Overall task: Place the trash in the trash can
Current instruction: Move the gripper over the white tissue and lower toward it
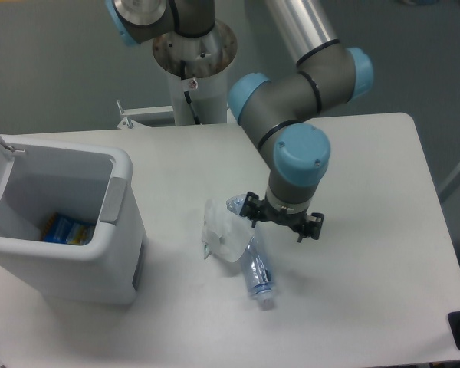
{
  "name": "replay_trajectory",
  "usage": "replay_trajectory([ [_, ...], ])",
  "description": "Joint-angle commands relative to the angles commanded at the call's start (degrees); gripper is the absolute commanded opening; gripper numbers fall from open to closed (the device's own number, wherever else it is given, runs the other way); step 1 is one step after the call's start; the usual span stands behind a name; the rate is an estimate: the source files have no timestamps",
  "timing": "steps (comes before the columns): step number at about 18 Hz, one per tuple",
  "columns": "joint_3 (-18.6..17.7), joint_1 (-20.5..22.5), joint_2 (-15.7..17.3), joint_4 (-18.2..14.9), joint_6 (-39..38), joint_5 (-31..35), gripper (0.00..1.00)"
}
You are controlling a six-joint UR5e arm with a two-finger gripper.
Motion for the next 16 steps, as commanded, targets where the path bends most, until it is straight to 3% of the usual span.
replay_trajectory([
  [5, -2.11, -4.92, 0.44, 0.17, -4.82, -0.26, 1.00],
  [12, -2.99, -7.21, -0.35, 0.35, -7.20, -0.53, 1.00],
  [15, -3.43, -8.44, -1.66, 5.61, -10.01, -1.32, 0.97],
  [16, -4.04, -8.44, -1.93, 6.84, -10.45, -1.23, 0.88],
])
